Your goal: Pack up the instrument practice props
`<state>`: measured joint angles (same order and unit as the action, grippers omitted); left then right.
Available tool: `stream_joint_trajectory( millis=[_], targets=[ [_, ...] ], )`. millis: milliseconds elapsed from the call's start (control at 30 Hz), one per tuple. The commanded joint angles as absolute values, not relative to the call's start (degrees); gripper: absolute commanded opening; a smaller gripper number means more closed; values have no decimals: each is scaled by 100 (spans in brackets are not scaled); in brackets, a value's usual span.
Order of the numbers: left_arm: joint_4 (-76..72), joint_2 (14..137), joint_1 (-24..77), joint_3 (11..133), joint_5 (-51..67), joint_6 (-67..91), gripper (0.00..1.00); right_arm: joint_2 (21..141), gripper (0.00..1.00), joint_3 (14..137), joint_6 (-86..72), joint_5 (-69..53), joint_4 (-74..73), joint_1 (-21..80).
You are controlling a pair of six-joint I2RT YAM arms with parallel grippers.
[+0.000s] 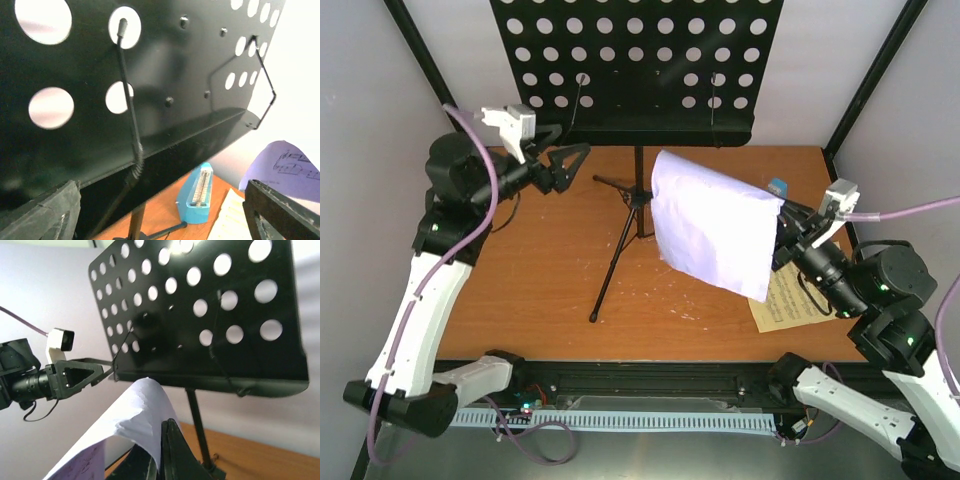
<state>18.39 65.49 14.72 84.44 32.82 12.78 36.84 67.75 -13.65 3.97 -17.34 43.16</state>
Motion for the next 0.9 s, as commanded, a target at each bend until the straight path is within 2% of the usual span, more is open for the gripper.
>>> stream_joint_trajectory(
  millis=[0,33,167,367,533,667,867],
  targets=[
    [1124,5789,1450,7806,3292,909,94,3613,3,6710,-1731,-370,-2769,4307],
    [1064,5663,1450,7596,3127,842,98,3660,3,6601,-1806,-448,-2907,4307],
    [1005,5251,1449,6883,1689,873,99,3973,3,6004,-2203,-788,-3231,4307],
    [350,4514,1450,5765,906,817,99,4570,3,4798,-3003,-578,-3127,4292],
    [111,4249,1450,5103,194,672,100,5341,3,3583,-3748,-896,-2685,4178],
    [28,4140,1450,4855,251,629,100,5471,3,3231,-3929,-986,-3010,3515],
    [77,4198,1450,4755,412,632,99,4776,3,3112,-3979,-874,-3677,2207]
  ],
)
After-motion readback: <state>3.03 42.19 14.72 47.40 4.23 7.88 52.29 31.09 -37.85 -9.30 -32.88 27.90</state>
